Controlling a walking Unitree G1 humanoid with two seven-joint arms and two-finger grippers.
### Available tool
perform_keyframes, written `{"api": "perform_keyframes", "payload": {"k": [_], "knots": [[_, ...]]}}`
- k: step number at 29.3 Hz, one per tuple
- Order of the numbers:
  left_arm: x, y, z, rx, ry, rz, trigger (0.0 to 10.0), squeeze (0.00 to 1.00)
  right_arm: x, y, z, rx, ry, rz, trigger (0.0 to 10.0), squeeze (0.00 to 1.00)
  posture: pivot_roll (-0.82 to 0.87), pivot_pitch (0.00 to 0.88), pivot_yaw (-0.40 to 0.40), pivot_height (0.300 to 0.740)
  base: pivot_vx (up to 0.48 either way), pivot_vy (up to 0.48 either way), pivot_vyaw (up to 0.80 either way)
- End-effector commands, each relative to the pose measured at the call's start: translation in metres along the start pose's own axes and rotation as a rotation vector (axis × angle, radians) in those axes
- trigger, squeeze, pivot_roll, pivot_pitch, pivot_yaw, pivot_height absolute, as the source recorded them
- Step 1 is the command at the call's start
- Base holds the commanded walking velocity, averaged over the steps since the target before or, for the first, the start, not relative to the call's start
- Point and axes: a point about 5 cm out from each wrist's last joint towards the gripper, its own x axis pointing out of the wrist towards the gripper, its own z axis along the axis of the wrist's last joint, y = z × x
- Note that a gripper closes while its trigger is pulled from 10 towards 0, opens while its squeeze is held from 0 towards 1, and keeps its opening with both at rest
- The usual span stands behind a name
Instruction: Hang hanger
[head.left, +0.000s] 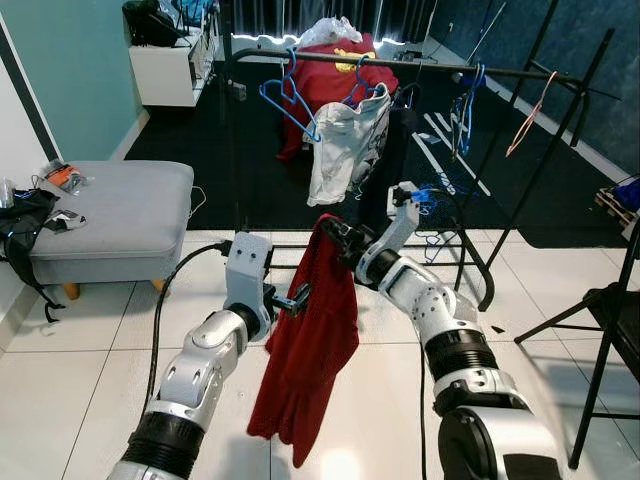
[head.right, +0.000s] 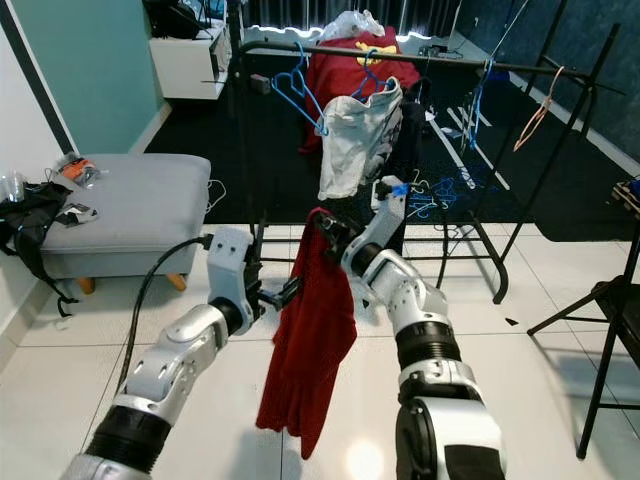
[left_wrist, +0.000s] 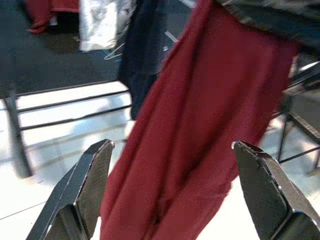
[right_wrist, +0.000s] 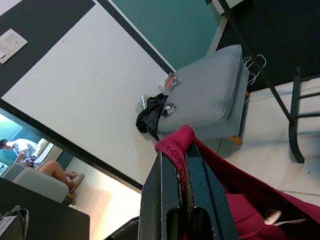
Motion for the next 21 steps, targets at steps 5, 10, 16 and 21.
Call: {"api": "perform_keyframes", "payload": {"k": [5, 10, 16, 21], "knots": [[0.007, -0.013, -0.004, -0.054, -0.017, -0.104, 10.0, 0.10, 0.007, 0.016, 0.011, 0.016, -0.020, 0.051, 0.0, 0.00, -0.07, 0.038, -0.091, 0.740, 0.000, 0.000, 0.00], [0.009, -0.022, -0.005, -0.087, -0.029, -0.192, 10.0, 0.00, 0.008, 0.019, 0.011, 0.028, -0.009, 0.065, 0.0, 0.00, -0.08, 0.039, -0.090, 0.740, 0.000, 0.000, 0.00], [0.011, -0.023, -0.010, -0.067, -0.008, -0.202, 10.0, 0.00, 0.008, 0.023, 0.010, 0.048, 0.004, 0.087, 0.0, 0.00, -0.08, 0.040, -0.088, 0.740, 0.000, 0.000, 0.00], [0.014, -0.019, -0.014, -0.066, 0.005, -0.175, 9.3, 0.00, 0.009, 0.032, 0.004, 0.074, 0.049, 0.142, 0.0, 0.00, -0.08, 0.040, -0.088, 0.740, 0.000, 0.000, 0.00]]}}
